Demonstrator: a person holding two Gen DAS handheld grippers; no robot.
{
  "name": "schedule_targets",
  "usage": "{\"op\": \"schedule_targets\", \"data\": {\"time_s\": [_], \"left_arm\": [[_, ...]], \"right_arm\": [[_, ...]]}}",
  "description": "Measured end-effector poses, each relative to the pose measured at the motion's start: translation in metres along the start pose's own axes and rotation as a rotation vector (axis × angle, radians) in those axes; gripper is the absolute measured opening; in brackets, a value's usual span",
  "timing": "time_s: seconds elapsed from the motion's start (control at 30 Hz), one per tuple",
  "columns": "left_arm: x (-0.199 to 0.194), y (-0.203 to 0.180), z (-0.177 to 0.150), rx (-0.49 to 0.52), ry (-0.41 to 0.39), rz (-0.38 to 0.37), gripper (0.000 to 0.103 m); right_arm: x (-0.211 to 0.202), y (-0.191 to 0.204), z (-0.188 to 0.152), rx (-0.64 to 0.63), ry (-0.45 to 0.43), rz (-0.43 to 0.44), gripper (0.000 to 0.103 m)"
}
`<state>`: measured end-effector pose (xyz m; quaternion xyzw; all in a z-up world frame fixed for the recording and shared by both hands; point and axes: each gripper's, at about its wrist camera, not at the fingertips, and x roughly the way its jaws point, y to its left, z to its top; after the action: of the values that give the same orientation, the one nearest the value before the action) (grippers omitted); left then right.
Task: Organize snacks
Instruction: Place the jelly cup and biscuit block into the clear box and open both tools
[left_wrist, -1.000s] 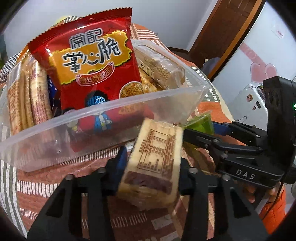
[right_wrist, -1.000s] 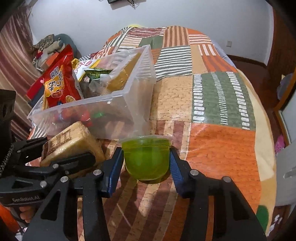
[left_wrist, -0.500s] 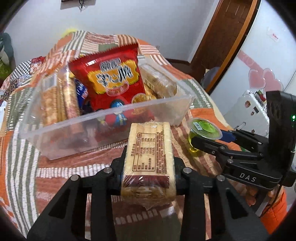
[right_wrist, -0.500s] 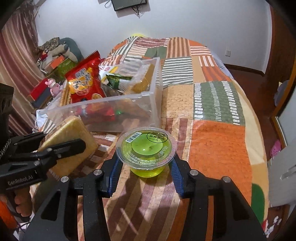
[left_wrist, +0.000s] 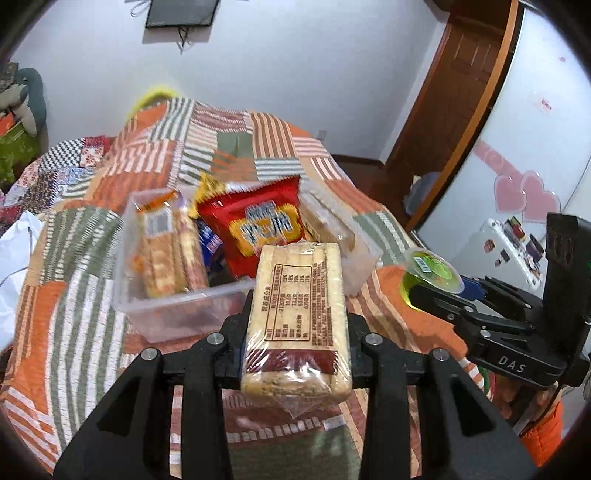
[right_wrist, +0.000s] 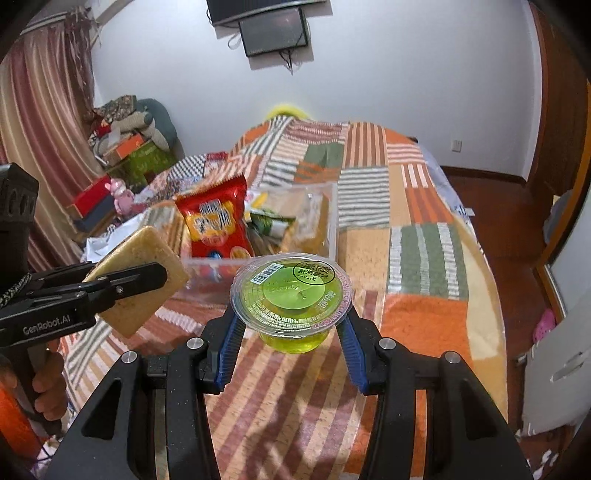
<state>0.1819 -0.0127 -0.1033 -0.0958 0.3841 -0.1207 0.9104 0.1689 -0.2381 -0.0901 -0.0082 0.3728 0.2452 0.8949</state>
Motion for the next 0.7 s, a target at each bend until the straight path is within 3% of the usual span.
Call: {"op": "schedule_targets", "data": {"time_s": [0.4, 0.7], "left_arm": [[-0.021, 0.035, 0.031, -0.054, -0.097, 0.059, 0.035], [-0.002, 0.057, 0.043, -0.093, -0.090, 0.098, 0.035]], "right_arm": [[-0.002, 0.007, 0.024, -0.003, -0.075, 0.015, 0.045], [0.026, 0.009, 0.039, 0.016, -0.078, 0.040, 0.045]]}}
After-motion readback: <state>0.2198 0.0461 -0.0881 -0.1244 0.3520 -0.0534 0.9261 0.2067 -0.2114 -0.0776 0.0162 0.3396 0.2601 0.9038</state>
